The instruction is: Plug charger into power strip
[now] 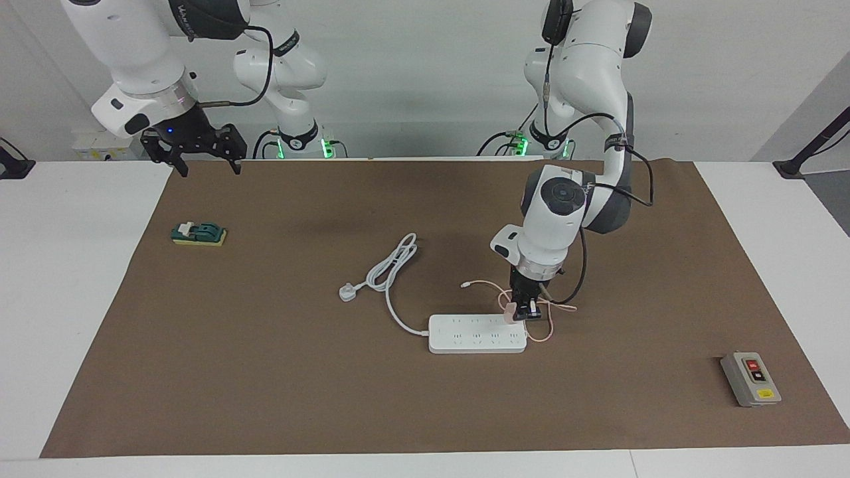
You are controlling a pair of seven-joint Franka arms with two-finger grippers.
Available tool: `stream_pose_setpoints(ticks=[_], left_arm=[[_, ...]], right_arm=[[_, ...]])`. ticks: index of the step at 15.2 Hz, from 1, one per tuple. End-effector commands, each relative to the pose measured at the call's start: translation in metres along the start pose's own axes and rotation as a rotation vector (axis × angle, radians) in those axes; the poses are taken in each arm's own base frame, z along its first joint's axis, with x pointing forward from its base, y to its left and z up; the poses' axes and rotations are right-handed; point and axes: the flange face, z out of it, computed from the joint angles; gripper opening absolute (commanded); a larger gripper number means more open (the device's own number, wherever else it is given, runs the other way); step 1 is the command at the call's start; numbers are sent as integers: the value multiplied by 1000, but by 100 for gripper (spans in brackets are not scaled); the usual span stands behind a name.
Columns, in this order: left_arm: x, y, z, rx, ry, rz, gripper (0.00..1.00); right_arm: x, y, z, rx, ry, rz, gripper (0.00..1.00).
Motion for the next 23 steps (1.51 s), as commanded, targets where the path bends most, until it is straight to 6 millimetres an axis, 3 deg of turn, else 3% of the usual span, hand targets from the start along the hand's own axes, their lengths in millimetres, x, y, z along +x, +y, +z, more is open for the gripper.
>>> stream_pose_setpoints(ticks=[1, 13, 19, 23], left_arm=[[7, -1, 12, 39, 16, 68, 0], [10, -5, 11, 52, 33, 119, 0], [10, -7, 23, -34, 44, 84, 0], [5, -23, 25, -94, 31, 69, 0]], right_arm=[[-3, 3, 0, -4, 12, 23, 100], [-2, 4, 1, -4, 9, 24, 100], [-2, 4, 1, -4, 9, 24, 100], [-2, 4, 1, -4, 9, 24, 100]])
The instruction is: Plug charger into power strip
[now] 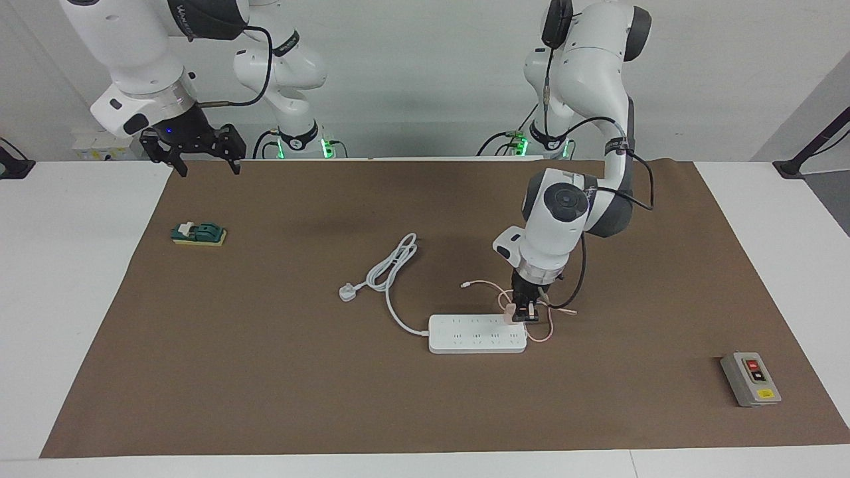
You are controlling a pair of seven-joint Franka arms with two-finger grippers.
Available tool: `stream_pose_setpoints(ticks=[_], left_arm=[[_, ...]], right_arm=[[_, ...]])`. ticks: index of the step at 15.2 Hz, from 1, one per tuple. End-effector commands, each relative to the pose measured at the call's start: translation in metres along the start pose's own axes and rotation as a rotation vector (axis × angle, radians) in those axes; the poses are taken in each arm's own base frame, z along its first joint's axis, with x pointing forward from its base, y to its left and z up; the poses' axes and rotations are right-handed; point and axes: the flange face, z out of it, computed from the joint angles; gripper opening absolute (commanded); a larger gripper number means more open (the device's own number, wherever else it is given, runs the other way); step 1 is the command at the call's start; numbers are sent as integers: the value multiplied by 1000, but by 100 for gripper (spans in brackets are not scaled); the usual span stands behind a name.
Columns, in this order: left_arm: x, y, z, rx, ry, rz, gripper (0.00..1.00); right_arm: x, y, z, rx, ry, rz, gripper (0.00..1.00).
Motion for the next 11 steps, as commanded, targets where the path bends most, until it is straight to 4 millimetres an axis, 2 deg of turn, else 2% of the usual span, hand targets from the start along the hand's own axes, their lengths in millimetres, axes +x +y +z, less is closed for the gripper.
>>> stream_pose_setpoints(ticks=[1, 3, 6, 11], left_arm=[[6, -17, 23, -55, 22, 0, 0], [10, -25, 34, -78, 23, -1, 0], [12, -26, 34, -56, 25, 7, 0], [19, -28, 36, 7, 31, 191, 0]], right_arm=[[-2, 2, 1, -4, 9, 21, 100], [-2, 2, 1, -4, 11, 21, 100], [-2, 2, 1, -4, 9, 21, 100], [-2, 1, 1, -4, 9, 20, 100]])
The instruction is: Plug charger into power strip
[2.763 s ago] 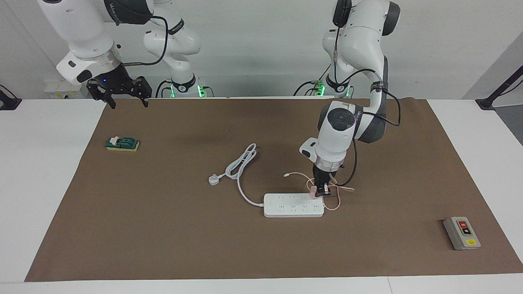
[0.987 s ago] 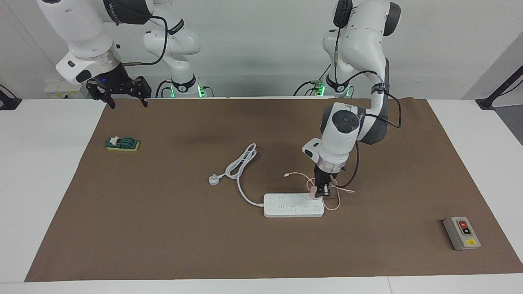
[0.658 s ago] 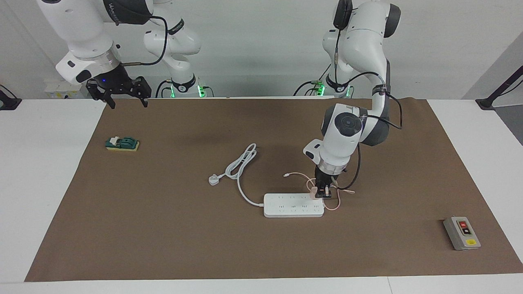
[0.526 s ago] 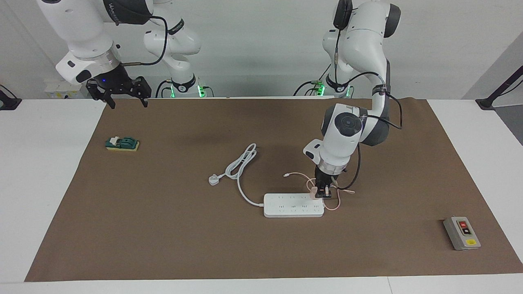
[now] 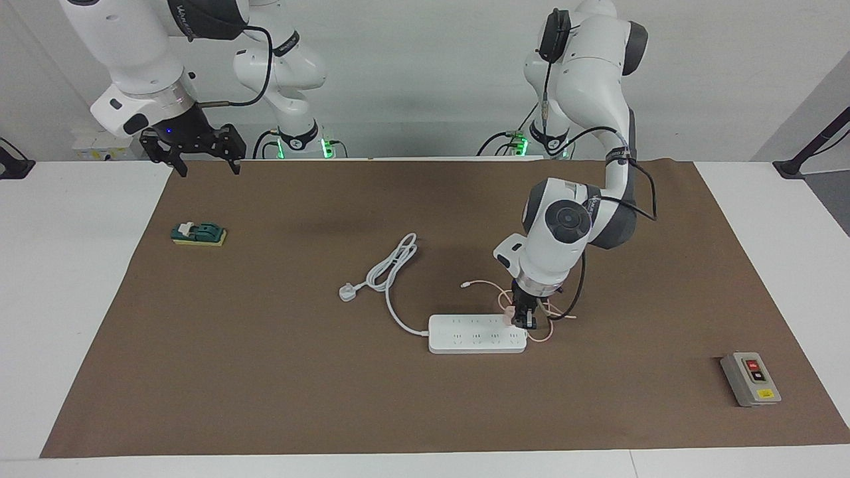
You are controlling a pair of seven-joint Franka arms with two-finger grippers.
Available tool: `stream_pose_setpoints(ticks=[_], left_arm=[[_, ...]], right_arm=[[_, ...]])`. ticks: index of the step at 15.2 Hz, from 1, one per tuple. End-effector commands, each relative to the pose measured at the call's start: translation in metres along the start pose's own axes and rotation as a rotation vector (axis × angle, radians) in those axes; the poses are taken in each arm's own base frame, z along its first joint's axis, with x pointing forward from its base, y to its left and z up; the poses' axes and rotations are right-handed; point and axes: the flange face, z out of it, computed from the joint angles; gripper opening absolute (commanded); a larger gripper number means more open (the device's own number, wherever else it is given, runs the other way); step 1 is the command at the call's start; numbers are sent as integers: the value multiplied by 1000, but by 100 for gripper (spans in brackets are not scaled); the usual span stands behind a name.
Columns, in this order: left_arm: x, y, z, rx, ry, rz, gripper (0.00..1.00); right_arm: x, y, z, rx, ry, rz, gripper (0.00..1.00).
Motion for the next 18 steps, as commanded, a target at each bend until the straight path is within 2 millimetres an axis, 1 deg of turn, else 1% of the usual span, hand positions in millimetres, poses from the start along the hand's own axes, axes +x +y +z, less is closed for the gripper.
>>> stream_pose_setpoints(ticks=[1, 8, 10, 11, 16, 17, 18], left_arm=[[16, -17, 25, 81, 33, 83, 0], [17, -16, 24, 74, 41, 69, 0], [16, -16, 23, 73, 49, 64, 68], [16, -16, 23, 70, 51, 64, 100], [11, -14, 20, 23, 69, 42, 100], [9, -14, 15, 19, 69, 38, 100], [9, -13, -1, 28, 77, 32, 100]], right_arm=[[-2, 2, 1, -4, 9, 21, 100], [-2, 1, 1, -4, 9, 20, 100], [-2, 2, 1, -4, 11, 21, 100], [-2, 2, 1, -4, 9, 21, 100], [-2, 1, 0, -4, 11, 20, 100], [-2, 1, 0, -4, 12, 20, 100], [-1, 2, 0, -5, 17, 21, 100]])
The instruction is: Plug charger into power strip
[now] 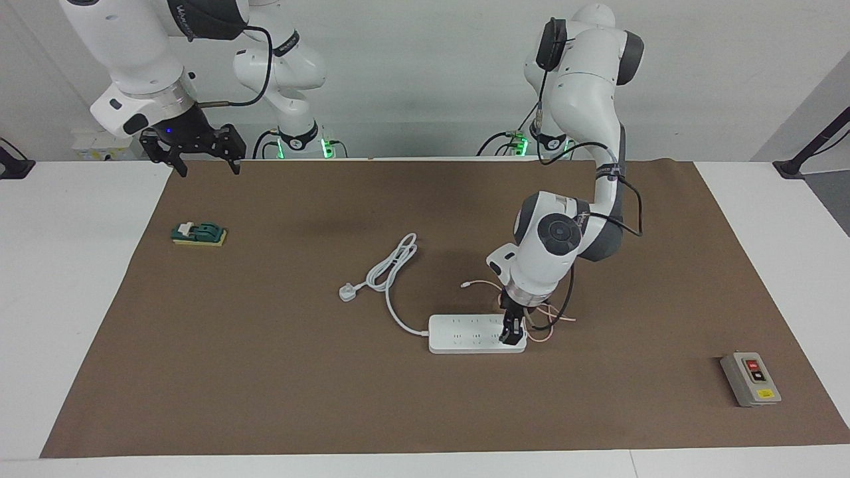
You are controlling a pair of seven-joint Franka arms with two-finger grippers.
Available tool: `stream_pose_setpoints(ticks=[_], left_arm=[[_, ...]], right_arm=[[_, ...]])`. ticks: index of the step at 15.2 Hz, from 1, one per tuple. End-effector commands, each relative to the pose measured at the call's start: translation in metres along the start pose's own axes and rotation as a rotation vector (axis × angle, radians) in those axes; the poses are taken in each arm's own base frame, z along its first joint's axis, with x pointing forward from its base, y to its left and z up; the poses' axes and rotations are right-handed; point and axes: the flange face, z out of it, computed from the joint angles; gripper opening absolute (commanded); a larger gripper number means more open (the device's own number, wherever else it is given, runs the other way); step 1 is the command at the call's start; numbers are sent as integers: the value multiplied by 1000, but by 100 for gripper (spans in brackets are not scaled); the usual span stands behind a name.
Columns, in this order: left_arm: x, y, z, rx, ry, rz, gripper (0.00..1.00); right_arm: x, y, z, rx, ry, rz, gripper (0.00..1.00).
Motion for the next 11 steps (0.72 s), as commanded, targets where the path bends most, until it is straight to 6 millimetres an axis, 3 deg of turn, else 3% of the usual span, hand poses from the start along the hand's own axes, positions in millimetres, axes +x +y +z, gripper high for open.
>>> stream_pose_setpoints(ticks=[1, 3, 7, 11], left_arm=[[-6, -1, -39, -1, 38, -54, 100], [-21, 16, -63, -64, 62, -226, 100], [-21, 47, -162, -79, 55, -387, 100], [-76, 75, -231, -102, 32, -526, 100]], right_arm=[[-1, 2, 0, -5, 20, 21, 100], [0, 2, -1, -5, 30, 21, 100], [1, 2, -2, -6, 40, 21, 100], [1, 1, -2, -6, 35, 20, 100]])
